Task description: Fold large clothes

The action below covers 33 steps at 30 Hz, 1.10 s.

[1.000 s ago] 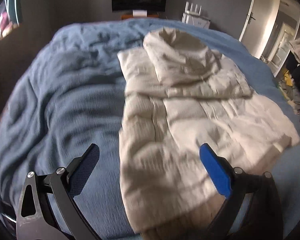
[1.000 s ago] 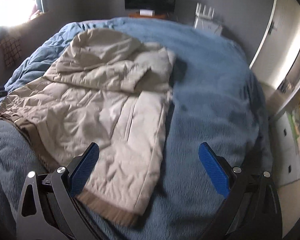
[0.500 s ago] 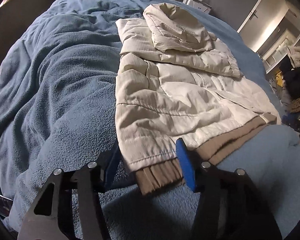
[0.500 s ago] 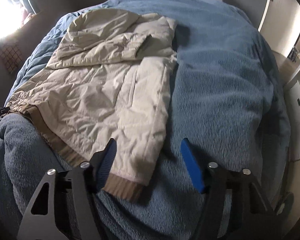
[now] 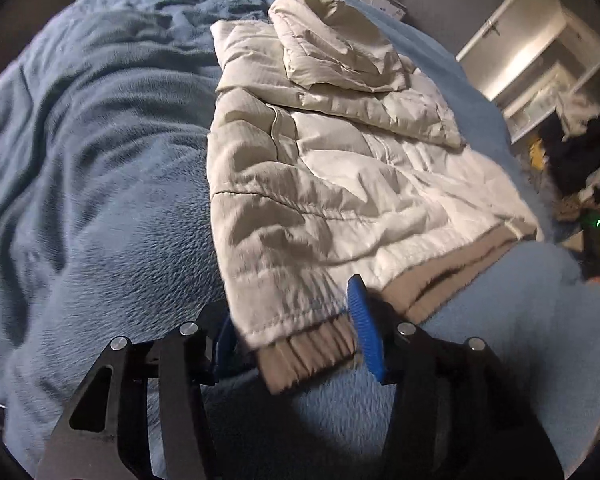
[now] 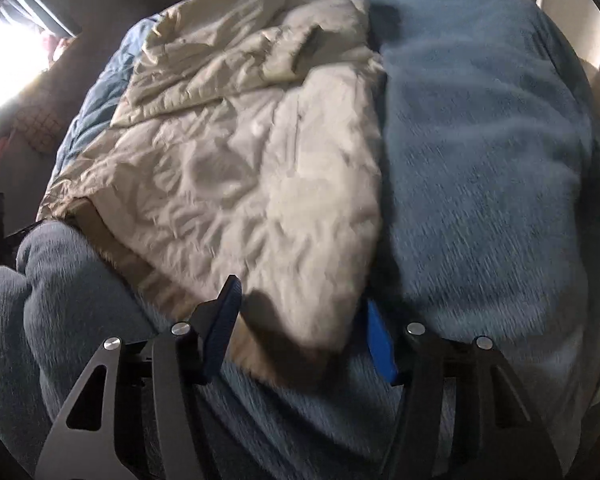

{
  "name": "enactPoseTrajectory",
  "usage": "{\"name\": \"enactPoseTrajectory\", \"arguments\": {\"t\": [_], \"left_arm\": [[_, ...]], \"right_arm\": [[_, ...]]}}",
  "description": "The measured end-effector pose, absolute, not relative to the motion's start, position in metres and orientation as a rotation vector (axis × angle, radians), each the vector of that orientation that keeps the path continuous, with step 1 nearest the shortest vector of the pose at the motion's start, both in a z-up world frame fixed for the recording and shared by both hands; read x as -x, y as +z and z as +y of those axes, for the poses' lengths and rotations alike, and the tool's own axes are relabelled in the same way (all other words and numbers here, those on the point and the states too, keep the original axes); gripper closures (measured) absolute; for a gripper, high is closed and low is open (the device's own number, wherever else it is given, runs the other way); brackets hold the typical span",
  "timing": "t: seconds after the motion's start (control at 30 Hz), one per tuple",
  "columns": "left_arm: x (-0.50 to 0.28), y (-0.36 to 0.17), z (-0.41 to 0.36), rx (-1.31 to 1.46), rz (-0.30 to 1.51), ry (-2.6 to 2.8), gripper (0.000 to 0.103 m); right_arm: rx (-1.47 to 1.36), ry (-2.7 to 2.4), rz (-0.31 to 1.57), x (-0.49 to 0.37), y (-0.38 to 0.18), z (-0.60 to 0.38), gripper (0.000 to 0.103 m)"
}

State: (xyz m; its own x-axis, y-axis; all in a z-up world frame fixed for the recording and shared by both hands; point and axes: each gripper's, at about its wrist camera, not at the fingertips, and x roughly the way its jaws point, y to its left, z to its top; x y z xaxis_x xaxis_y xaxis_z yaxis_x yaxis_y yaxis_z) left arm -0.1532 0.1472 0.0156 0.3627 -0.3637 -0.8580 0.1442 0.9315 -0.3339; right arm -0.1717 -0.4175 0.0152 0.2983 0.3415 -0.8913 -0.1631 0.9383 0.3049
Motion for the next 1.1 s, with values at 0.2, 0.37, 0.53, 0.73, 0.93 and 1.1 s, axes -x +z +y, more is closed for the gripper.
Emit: {"name": "enactPoseTrajectory", "arguments": {"t": [0.2, 0.37, 0.53, 0.73, 0.93, 1.1], "left_arm": [[0.155, 0.02, 0.144, 0.196, 1.126, -0.353, 0.066], [0.151, 0.013, 0.15, 0.226, 1.136, -0.377, 0.07], [0.15, 0.038, 0.147, 0.199, 1.02, -0.385, 0.087], [0.124, 0.072, 0.154, 0.242, 0.926, -0.419, 0.089], [0.088, 0.101, 0.164, 0.303, 0.812, -0.418, 0.089], [0.052, 0.116, 0.169, 0.33, 0.77, -0.401, 0.089]], "right_arm": [[-0.001, 0.395, 1.125, 0.174, 0.035, -0.391, 0.073], [-0.117, 0.376, 1.231, 0.164, 0.011, -0.405, 0.074], [0.031, 0.394, 1.021, 0.17, 0.046, -0.389, 0.088], [0.009, 0.374, 0.889, 0.145, 0.088, -0.402, 0.089], [-0.028, 0.343, 0.736, 0.106, 0.123, -0.405, 0.089], [-0.069, 0.316, 0.688, 0.065, 0.135, -0.409, 0.089]]}}
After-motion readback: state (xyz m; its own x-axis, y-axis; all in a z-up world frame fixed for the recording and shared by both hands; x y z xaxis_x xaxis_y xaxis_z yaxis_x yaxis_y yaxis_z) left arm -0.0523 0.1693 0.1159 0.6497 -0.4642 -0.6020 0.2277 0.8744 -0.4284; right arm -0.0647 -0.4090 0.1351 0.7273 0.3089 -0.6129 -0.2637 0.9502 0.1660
